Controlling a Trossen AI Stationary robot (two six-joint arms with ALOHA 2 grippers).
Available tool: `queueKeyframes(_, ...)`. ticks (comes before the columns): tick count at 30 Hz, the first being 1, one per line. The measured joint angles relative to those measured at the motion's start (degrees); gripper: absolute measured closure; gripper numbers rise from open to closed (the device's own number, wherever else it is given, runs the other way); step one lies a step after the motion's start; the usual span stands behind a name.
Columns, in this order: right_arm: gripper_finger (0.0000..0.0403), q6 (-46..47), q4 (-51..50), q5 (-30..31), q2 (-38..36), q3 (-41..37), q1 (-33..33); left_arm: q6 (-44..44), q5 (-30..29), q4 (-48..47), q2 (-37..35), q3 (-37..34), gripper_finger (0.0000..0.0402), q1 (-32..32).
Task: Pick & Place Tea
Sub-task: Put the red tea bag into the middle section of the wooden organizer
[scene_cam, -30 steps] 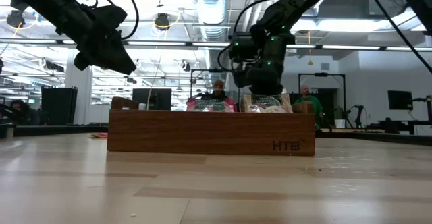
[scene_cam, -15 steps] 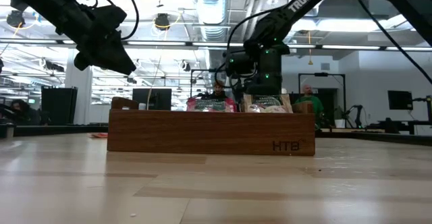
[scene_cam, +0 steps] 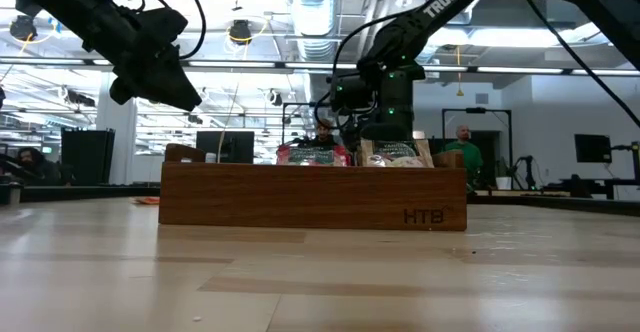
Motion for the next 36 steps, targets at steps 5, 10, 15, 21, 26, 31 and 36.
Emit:
queueKeyframes(5, 0.0346, 0.47, -0.16, 0.0, 0.0, 0.0, 0.0, 0.02, 0.0, 0.0, 0.0, 0.0, 0.0303, 0.0)
queueKeyframes(10, 0.0384, 0.47, -0.18, 0.0, 0.0, 0.04, 0.0, 0.02, 0.0, -0.02, 0.0, 0.0, 0.0303, 0.0)
queueKeyframes(15, 0.0398, 0.52, -0.24, 0.01, 0.0, 0.04, 0.0, 0.04, 0.0, -0.04, 0.0, 0.0, 0.0303, 0.0)
queueKeyframes(21, 0.0401, 0.87, -1.64, 0.04, 0.0, 0.07, 0.0, 0.04, 0.0, -0.05, 0.0, 0.0, 0.0303, 0.0)
queueKeyframes(26, 0.0402, 1.12, -2.86, 0.11, -0.77, 0.09, 0.02, 0.04, 0.0, -0.07, 0.0, 0.0, 0.0303, 0.0)
queueKeyframes(31, 0.0403, 1.98, -2.75, 1.54, -4.16, 0.09, 0.51, 0.05, 0.0, -0.07, 0.02, 0.0, 0.0303, 0.0)
queueKeyframes(36, 0.0403, 3.2, -2.93, 1.91, -9.05, 0.09, 1.0, 1.11, -0.01, 0.07, 0.02, 0.0, 0.0303, 0.0)
